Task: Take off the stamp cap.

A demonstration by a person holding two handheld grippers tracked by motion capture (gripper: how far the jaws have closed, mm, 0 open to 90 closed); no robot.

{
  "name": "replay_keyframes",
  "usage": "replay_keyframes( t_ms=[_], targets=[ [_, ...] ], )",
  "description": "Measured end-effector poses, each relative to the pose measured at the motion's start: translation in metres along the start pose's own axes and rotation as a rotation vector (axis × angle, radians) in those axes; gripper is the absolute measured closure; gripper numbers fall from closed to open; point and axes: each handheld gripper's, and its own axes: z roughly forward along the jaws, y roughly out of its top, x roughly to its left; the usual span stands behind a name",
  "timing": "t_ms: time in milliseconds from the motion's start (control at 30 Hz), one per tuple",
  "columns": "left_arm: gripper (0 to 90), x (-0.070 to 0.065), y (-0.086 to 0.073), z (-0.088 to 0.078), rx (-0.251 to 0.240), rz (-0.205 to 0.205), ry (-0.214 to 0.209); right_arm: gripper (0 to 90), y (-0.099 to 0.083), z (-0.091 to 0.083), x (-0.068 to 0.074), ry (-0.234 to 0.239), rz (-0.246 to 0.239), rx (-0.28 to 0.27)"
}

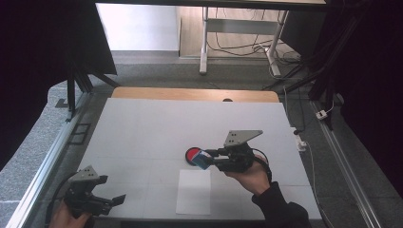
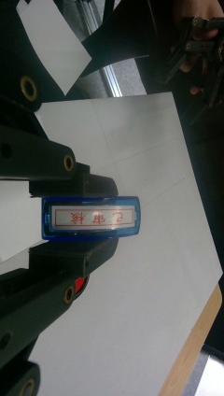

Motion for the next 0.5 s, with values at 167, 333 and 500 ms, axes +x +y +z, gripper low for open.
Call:
replay_keyframes(
  t_ms=[167,333,500],
  targets=[
    [0.0,-0.003,0.005,0.004,-0.025,0.058,-0.031,71.1,0.0,0.0,0.004,0.018,-0.006,0.003],
    [0.0,-0.006,0.012,0.008,-0.035,0.073,-0.047,71.1,0.001,0.0,0.009,0.038,-0.024,0.01],
    [0.0,-0.011,0.019,0.016,-0.016,0.097,-0.09,71.1,0.003,-0.002,0.011,0.047,-0.034,0.003]
  ],
)
